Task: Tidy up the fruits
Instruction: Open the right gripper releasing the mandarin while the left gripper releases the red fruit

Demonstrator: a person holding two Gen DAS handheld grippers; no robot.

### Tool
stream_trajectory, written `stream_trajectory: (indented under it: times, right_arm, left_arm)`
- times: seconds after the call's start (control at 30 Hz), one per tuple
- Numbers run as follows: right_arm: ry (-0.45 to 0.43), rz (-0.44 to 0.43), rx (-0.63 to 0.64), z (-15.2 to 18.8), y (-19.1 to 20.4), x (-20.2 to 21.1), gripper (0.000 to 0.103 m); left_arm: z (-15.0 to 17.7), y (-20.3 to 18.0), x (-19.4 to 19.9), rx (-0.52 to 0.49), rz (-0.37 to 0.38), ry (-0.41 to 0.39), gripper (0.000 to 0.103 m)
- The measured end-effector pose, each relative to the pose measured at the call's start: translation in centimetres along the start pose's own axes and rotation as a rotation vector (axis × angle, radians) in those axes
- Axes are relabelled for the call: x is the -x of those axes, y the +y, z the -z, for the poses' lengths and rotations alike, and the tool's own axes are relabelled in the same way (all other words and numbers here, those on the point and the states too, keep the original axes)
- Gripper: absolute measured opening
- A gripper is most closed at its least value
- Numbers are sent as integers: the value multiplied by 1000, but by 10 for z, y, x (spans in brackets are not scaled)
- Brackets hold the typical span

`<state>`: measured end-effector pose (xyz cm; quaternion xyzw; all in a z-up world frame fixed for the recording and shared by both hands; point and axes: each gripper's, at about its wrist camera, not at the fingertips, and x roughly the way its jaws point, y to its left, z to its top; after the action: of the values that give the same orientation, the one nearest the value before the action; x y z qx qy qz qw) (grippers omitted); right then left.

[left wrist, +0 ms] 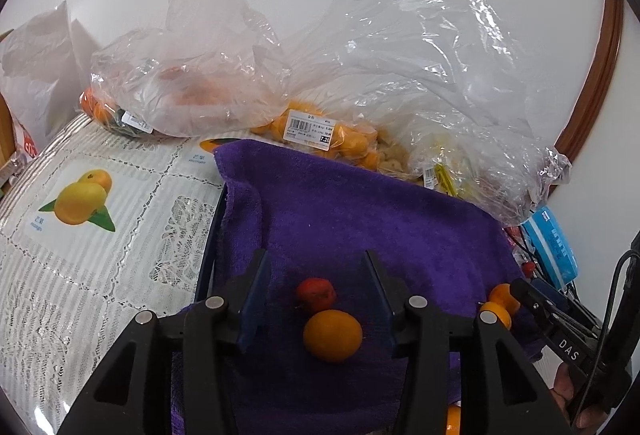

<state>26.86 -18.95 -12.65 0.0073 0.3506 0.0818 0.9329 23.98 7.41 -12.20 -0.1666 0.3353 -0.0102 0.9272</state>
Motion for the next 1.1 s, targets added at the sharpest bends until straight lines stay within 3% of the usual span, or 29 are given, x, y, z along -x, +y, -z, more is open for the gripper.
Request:
stream_trajectory:
  times: [0.5,0.7,0.87,1.1]
  right_arm:
    - [-21,-4,95,6,43,11,61]
    - [-39,-4,92,5,41,15,62]
    - [-69,27,98,2,34,21,67]
    - [-109,32,97,-1,33,30,70]
  left_arm:
    - [-1,2,3,10,-3,-17,47]
    - [0,-2,8,-13,-20,-40,47]
    - [-1,-5,14,-19,52,-45,55]
    - [2,-15,15,-60,43,-49,58]
